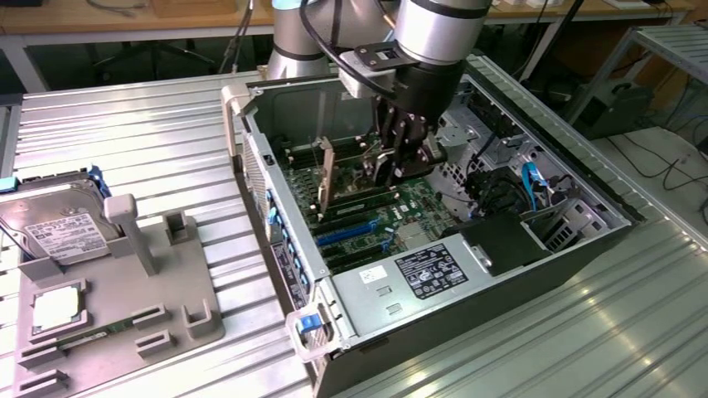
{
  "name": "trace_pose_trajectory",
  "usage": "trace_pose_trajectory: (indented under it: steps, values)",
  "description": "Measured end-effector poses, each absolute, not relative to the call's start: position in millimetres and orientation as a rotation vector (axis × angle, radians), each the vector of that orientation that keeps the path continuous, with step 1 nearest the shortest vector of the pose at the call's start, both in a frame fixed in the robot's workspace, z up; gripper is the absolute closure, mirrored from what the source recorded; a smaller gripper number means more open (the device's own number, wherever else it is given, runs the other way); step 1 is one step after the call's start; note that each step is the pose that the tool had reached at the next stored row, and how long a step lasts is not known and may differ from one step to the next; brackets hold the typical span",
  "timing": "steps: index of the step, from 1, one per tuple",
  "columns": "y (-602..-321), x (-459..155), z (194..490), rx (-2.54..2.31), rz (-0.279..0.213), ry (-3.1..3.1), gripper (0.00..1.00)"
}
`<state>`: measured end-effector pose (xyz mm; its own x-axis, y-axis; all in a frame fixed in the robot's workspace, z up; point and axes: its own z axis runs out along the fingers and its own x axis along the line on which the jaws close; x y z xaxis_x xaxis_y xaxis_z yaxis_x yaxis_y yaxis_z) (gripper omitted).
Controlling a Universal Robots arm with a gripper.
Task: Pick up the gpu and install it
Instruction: 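Insert the gpu into the slot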
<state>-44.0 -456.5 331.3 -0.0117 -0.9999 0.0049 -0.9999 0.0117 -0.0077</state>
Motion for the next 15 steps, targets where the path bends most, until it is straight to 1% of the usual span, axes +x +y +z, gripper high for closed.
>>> trace_pose_trajectory:
  steps: [15]
  values:
    - [-456.5,-61.4,315.1,-2.205,-0.011,2.238,0.71]
